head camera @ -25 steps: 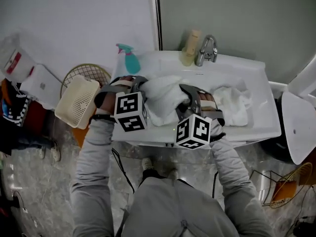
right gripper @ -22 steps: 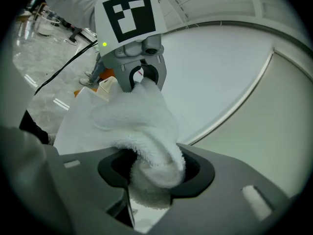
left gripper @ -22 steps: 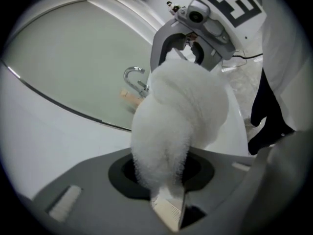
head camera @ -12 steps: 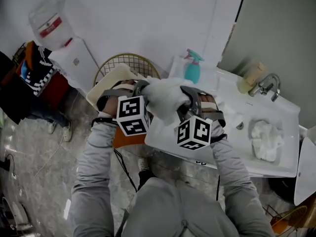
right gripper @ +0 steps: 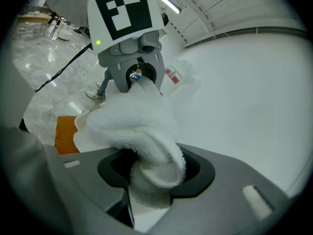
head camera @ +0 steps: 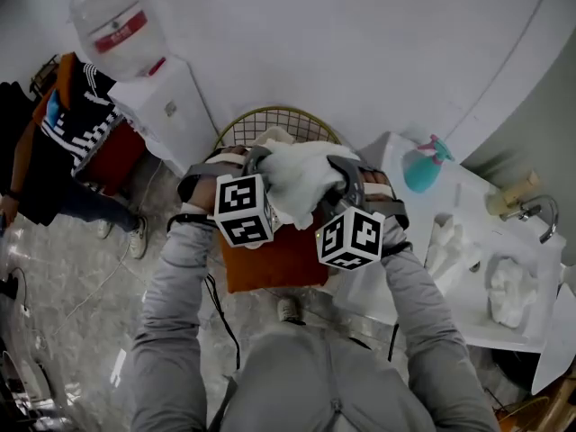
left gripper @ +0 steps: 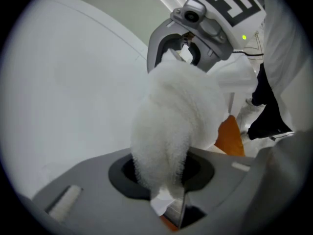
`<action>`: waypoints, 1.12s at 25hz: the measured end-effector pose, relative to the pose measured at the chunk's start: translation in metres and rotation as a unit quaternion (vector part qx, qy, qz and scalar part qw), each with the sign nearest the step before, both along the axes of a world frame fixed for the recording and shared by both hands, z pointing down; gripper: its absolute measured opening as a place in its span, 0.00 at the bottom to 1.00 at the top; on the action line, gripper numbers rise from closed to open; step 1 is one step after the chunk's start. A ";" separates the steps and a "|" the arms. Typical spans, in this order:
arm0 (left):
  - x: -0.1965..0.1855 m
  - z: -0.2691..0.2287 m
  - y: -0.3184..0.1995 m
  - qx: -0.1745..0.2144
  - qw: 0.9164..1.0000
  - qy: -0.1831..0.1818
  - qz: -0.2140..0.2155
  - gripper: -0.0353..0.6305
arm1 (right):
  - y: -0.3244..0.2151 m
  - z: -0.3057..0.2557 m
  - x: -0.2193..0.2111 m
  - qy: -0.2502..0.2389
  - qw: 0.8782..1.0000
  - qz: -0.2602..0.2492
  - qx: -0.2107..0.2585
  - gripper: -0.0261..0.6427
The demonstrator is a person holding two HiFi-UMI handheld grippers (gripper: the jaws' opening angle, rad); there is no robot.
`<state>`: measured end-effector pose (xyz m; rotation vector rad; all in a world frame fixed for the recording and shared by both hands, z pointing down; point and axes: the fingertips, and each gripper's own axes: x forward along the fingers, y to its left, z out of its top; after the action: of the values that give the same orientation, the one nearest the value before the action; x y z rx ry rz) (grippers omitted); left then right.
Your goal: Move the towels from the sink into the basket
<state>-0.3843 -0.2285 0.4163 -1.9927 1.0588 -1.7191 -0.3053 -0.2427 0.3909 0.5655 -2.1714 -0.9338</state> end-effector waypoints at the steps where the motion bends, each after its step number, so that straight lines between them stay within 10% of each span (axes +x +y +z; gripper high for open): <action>1: -0.013 0.002 -0.002 -0.001 1.000 0.002 -0.005 0.32 | -0.003 0.002 -0.013 0.003 1.000 -0.004 -0.001 0.31; 13: -0.105 0.062 -0.015 -0.039 0.994 0.068 -0.083 0.32 | -0.025 0.058 -0.109 0.053 0.996 -0.062 -0.041 0.32; 22: -0.113 0.144 -0.015 -0.105 0.966 0.168 -0.165 0.34 | -0.043 0.140 -0.137 0.128 0.978 -0.115 -0.118 0.34; 28: -0.112 0.176 -0.019 -0.130 0.955 0.202 -0.176 0.62 | -0.064 0.188 -0.130 0.172 0.970 -0.091 -0.146 0.46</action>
<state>-0.4958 -0.2475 0.5926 -2.5264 1.4616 -1.7310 -0.4351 -0.3063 0.5791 0.0544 -2.0114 -0.7232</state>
